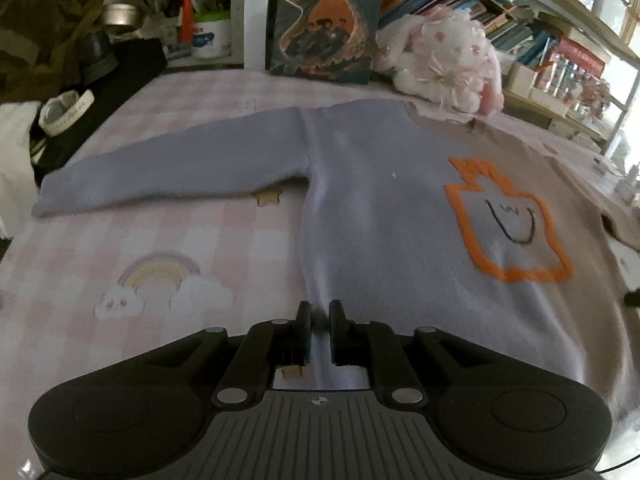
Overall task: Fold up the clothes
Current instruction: 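Pull the hem with both grippers to spread the sweater flat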
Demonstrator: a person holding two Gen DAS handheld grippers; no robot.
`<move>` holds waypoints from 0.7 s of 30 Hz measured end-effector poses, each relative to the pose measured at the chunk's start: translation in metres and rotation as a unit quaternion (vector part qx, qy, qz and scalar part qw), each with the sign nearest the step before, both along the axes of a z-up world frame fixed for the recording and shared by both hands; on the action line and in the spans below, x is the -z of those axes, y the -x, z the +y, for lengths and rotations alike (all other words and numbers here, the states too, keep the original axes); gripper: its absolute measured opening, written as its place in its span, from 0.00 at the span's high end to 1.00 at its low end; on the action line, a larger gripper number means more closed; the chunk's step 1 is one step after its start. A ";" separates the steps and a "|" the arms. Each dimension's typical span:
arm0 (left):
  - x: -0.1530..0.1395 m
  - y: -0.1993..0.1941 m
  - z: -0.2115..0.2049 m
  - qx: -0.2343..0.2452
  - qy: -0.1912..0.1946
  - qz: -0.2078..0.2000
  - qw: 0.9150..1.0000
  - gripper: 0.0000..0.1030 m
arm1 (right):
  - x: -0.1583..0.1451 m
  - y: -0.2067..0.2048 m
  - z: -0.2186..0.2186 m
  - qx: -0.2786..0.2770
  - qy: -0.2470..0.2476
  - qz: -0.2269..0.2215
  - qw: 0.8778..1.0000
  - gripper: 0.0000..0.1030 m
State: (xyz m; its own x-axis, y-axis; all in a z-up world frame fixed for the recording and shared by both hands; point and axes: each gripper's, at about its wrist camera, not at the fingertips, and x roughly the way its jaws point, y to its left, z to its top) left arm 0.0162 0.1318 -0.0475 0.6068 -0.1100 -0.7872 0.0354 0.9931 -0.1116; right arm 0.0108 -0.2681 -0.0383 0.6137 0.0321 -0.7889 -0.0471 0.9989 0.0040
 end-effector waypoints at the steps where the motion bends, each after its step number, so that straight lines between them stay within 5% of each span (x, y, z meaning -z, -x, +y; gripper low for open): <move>1: 0.000 0.004 0.001 0.002 0.001 -0.001 1.000 0.90 | 0.000 0.011 0.000 -0.001 -0.001 0.004 1.000 0.76; 7: 0.000 0.018 0.006 0.010 0.014 -0.001 1.000 0.92 | 0.001 0.055 0.008 0.006 -0.017 0.010 1.000 0.80; 21: 0.002 0.009 0.007 0.027 0.000 -0.006 1.000 0.91 | 0.003 0.051 0.023 0.028 -0.001 -0.004 1.000 0.85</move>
